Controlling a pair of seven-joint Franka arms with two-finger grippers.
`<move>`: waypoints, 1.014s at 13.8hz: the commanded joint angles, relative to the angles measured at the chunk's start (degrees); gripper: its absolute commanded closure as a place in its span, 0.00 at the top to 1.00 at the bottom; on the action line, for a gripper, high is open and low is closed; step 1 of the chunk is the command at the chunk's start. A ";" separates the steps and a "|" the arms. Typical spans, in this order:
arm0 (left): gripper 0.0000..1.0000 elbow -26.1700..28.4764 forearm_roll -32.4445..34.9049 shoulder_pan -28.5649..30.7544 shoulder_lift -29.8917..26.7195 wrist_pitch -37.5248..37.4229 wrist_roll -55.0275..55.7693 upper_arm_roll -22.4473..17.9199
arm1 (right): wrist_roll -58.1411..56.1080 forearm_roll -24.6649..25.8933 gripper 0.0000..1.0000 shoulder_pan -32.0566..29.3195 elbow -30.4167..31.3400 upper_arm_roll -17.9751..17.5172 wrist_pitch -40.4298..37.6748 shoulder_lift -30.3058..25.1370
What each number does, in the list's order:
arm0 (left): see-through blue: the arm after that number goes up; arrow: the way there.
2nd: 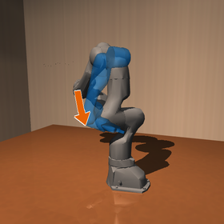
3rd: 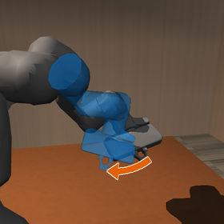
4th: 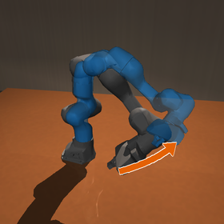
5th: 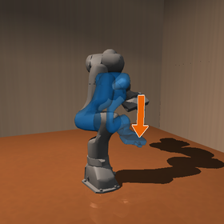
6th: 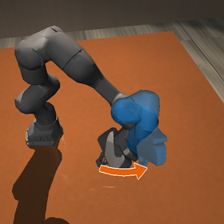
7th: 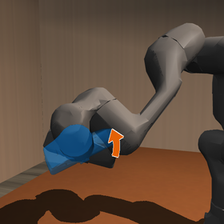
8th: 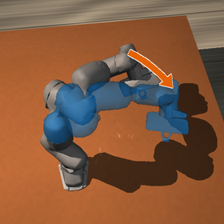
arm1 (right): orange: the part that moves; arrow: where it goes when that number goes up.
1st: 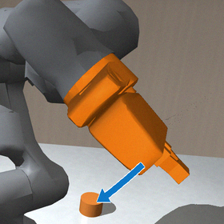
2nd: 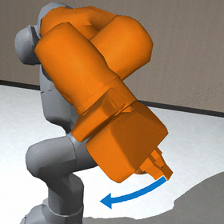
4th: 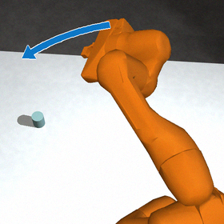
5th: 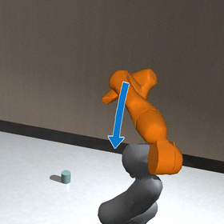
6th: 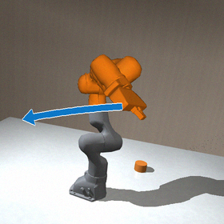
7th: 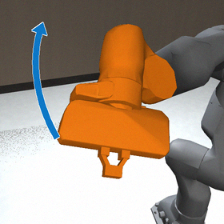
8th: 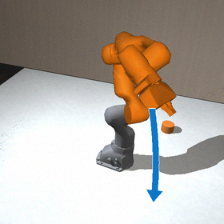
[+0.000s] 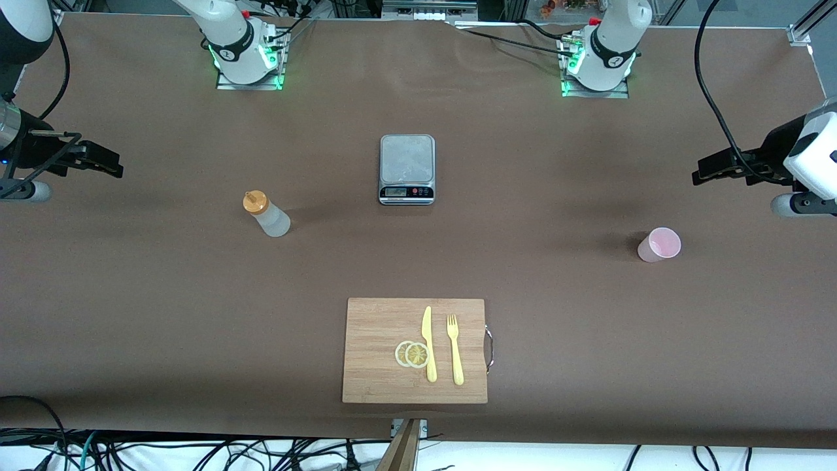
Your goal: Add sauce to pink cup with both arms
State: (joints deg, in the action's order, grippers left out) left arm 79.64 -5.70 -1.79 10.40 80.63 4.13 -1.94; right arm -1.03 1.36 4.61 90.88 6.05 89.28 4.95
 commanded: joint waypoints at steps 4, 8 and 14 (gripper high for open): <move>1.00 -0.54 -0.80 -0.05 0.50 -0.83 0.27 0.01 | -0.29 -0.92 1.00 -0.22 -0.79 0.02 -0.07 0.32; 1.00 -0.54 -0.71 -0.49 0.50 -0.83 0.35 0.09 | -0.29 -0.92 1.00 -0.22 -0.79 0.02 -0.07 0.32; 1.00 -0.63 -0.71 -0.75 0.67 -0.74 0.35 0.18 | -0.29 -1.19 1.00 -0.22 -0.79 0.02 -0.07 0.32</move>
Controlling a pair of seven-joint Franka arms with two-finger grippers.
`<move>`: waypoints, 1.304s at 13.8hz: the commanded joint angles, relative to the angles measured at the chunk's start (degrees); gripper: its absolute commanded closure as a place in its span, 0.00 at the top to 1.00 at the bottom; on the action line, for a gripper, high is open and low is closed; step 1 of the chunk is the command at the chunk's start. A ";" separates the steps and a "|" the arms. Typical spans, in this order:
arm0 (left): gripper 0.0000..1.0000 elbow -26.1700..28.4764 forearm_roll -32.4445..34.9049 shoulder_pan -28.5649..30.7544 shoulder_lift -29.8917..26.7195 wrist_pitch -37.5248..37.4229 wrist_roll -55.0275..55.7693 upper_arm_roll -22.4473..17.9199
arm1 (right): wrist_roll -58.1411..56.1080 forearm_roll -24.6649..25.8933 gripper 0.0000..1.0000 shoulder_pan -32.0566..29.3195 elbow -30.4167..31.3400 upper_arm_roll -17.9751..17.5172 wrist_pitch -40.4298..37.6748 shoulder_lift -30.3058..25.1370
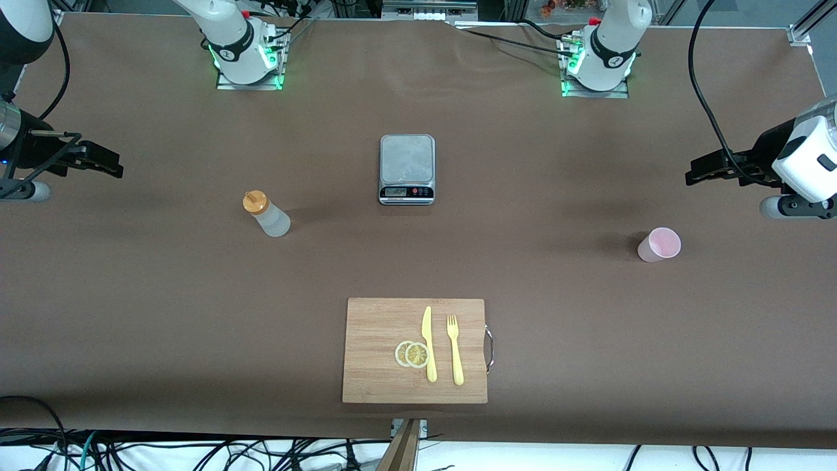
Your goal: Add sauce to pink cup with both arms
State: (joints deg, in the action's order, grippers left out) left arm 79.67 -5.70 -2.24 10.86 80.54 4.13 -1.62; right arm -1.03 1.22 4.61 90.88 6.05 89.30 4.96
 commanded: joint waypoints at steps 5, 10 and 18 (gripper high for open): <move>1.00 -0.66 -0.71 -0.22 0.39 -0.65 0.35 -0.14 | -0.29 -1.05 1.00 -0.21 -0.79 0.02 -0.09 0.31; 1.00 -0.66 -0.71 -0.22 0.48 -0.65 0.27 -0.14 | -0.29 -1.05 1.00 -0.21 -0.79 0.02 -0.18 0.31; 1.00 -0.66 -0.98 0.91 3.11 -0.56 0.18 -1.10 | -0.29 -1.05 1.00 -0.21 -0.79 0.02 -0.18 0.31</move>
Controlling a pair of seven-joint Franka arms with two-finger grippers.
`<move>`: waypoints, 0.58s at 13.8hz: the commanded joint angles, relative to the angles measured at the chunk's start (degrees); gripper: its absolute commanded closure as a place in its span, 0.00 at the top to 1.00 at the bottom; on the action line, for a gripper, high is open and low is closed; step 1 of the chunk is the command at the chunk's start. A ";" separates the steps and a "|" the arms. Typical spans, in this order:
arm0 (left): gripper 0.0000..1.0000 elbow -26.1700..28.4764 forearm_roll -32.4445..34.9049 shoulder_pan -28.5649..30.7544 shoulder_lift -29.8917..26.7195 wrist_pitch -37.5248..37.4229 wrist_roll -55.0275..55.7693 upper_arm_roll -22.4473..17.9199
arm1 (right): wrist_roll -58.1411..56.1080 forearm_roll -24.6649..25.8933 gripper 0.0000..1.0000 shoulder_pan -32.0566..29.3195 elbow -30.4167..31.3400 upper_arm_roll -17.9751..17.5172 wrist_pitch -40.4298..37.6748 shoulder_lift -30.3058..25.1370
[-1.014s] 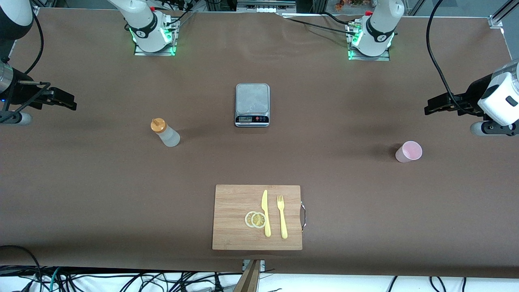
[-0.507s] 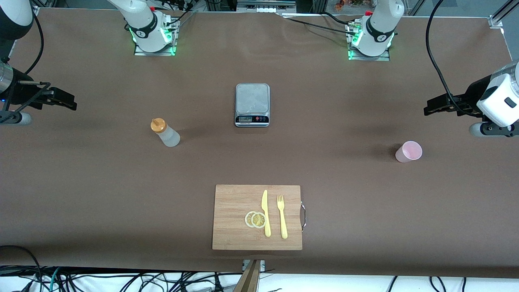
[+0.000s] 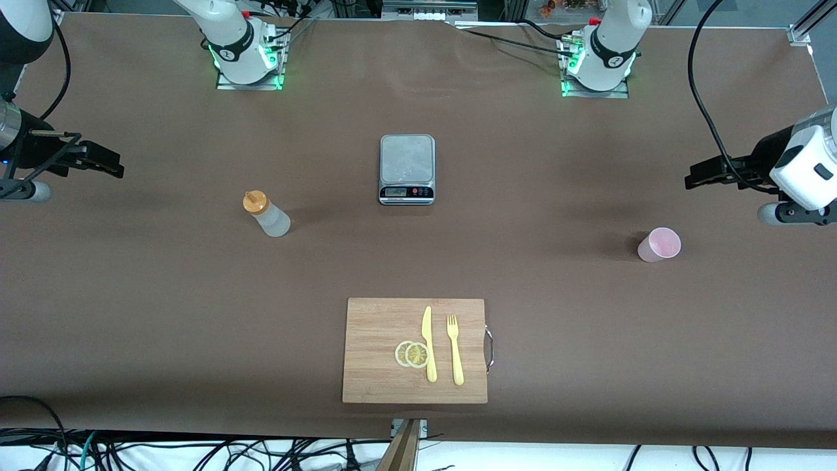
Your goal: Add sauce to pink cup with both arms
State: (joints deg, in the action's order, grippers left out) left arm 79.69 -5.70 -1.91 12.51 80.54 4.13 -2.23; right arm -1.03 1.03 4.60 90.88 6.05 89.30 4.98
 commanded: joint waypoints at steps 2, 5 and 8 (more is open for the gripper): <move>1.00 -0.59 -0.80 2.07 4.78 1.01 -0.17 -0.67 | -0.38 -0.85 1.00 -0.30 -0.79 0.01 -0.18 0.30; 1.00 -0.24 3.83 3.31 8.40 2.60 -6.71 -0.67 | -0.38 -0.85 1.00 -0.30 -0.79 0.01 -0.18 0.30; 1.00 2.91 5.00 5.76 10.96 7.77 -13.44 -0.67 | -0.29 -0.85 1.00 -0.30 -0.79 0.01 -0.18 0.30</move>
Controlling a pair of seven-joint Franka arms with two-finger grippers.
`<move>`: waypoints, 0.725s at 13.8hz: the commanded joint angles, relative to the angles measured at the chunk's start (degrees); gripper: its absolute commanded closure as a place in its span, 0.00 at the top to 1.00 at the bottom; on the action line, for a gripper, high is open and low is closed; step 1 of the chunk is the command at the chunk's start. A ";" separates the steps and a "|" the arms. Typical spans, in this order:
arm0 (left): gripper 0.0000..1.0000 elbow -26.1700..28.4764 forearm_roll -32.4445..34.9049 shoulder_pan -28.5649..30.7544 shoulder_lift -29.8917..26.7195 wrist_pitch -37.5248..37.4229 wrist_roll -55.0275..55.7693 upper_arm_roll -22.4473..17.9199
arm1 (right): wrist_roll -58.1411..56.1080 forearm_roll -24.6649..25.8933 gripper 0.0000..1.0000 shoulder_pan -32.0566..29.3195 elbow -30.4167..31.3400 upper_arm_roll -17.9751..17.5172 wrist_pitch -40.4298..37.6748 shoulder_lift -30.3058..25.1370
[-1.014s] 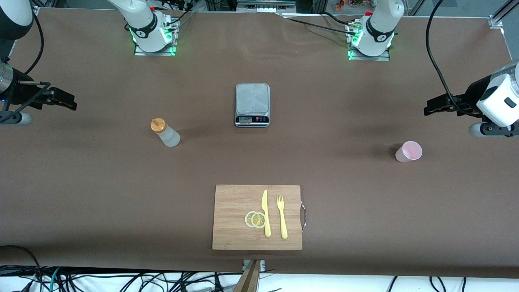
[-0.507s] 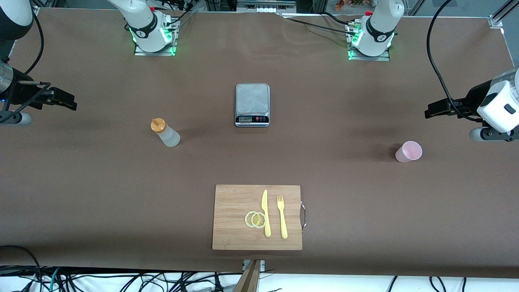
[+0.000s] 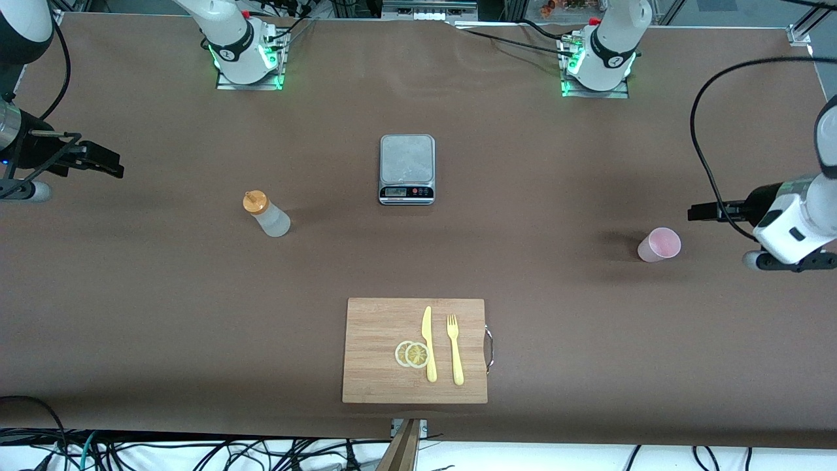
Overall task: Add sauce to pink cup with both arms
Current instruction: 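Reach the left gripper to the pink cup and close on it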
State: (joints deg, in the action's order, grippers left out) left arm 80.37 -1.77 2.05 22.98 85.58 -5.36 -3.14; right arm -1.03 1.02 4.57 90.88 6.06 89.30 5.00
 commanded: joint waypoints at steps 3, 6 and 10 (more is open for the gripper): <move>1.00 11.62 1.07 2.95 0.05 13.35 -7.62 -0.28 | -0.38 -0.84 1.00 -0.26 -0.79 0.00 -0.18 0.27; 1.00 21.03 0.54 2.96 -0.39 23.81 -9.23 -2.22 | -0.29 -0.93 1.00 -0.26 -0.79 0.00 -0.18 0.27; 0.97 27.02 -1.66 2.96 -0.48 31.13 -9.14 -3.63 | -0.29 -0.84 1.00 -0.26 -0.79 0.00 -0.18 0.27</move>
State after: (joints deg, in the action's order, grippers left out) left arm 103.49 -2.36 5.03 25.02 113.96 -13.04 -6.40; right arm -1.03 0.99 4.57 90.88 6.06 89.30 5.02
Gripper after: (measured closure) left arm 0.018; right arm 0.000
